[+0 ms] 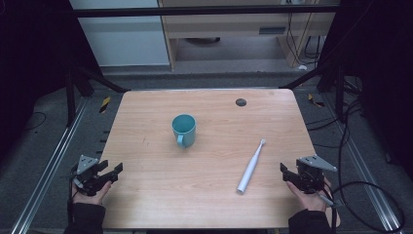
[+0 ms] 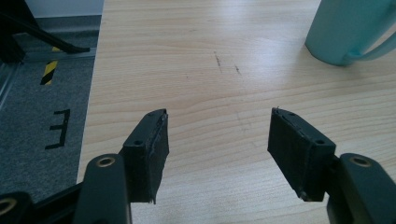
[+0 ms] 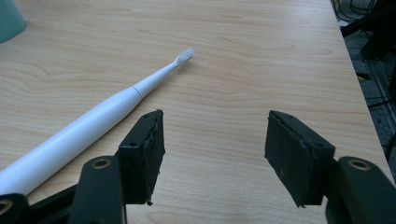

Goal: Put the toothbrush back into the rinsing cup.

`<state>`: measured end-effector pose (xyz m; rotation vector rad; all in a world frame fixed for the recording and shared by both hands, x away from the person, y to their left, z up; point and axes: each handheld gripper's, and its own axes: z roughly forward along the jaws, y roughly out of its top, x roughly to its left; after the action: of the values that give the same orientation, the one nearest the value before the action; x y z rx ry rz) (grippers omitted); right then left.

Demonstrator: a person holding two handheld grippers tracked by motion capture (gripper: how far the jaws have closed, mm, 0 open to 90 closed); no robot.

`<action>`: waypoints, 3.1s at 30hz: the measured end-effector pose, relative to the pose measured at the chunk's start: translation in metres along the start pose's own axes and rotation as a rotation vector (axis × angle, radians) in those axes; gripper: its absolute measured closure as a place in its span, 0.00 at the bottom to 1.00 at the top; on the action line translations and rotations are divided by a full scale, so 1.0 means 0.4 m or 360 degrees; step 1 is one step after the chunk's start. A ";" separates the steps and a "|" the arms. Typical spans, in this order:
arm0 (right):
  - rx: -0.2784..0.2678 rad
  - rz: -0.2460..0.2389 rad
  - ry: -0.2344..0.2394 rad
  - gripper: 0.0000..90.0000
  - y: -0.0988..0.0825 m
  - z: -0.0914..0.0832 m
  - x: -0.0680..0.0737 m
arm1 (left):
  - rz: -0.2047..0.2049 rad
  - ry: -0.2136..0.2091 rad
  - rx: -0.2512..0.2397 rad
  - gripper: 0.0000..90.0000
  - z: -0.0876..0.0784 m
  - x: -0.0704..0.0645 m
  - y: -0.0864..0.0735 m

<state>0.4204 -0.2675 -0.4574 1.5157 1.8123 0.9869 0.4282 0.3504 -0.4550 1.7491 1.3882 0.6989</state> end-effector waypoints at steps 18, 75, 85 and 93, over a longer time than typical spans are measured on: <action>0.0039 -0.0125 0.0135 0.46 0.037 0.004 0.094 | -0.0005 -0.0019 0.0048 0.43 0.002 0.003 -0.013; 0.0664 0.0176 -0.0005 0.52 0.155 0.094 0.280 | 0.0136 -0.0018 0.0132 0.42 0.028 -0.031 -0.022; 0.0883 0.0319 -0.0074 0.54 0.173 0.135 0.287 | 0.0127 -0.0021 0.0133 0.42 0.030 -0.029 -0.023; 0.1014 0.0365 -0.0189 0.57 0.167 0.175 0.294 | 0.0130 -0.0025 0.0140 0.42 0.031 -0.027 -0.023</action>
<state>0.4915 -0.1341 -0.4380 2.1433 2.0012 0.4015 0.4302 0.3379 -0.4690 1.8848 1.3616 0.6755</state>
